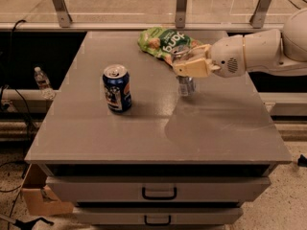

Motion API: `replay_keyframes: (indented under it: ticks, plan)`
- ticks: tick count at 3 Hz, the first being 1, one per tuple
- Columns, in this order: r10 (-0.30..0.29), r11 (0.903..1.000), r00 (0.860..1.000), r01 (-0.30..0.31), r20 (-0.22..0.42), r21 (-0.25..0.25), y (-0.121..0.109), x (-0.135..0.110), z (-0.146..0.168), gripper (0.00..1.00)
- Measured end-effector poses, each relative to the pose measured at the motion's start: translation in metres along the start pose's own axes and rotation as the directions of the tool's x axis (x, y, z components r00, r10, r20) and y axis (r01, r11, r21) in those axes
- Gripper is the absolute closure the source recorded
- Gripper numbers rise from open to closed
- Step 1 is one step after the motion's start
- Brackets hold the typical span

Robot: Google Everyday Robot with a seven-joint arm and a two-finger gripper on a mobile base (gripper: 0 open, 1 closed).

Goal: Place redbull can upright

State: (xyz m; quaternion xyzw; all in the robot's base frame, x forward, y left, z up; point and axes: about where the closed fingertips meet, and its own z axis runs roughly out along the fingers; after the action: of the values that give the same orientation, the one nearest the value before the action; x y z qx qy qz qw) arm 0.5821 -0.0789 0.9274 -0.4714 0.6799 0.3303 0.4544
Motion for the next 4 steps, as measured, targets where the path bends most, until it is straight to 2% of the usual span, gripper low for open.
replay_keyframes:
  ticks: [2, 4]
  plan:
    - [0.018, 0.9987, 0.995, -0.013, 0.095, -0.049, -0.002, 0.006, 0.003, 1.0]
    - [0.025, 0.9977, 0.987, -0.015, 0.161, -0.065, 0.0, 0.013, 0.001, 1.0]
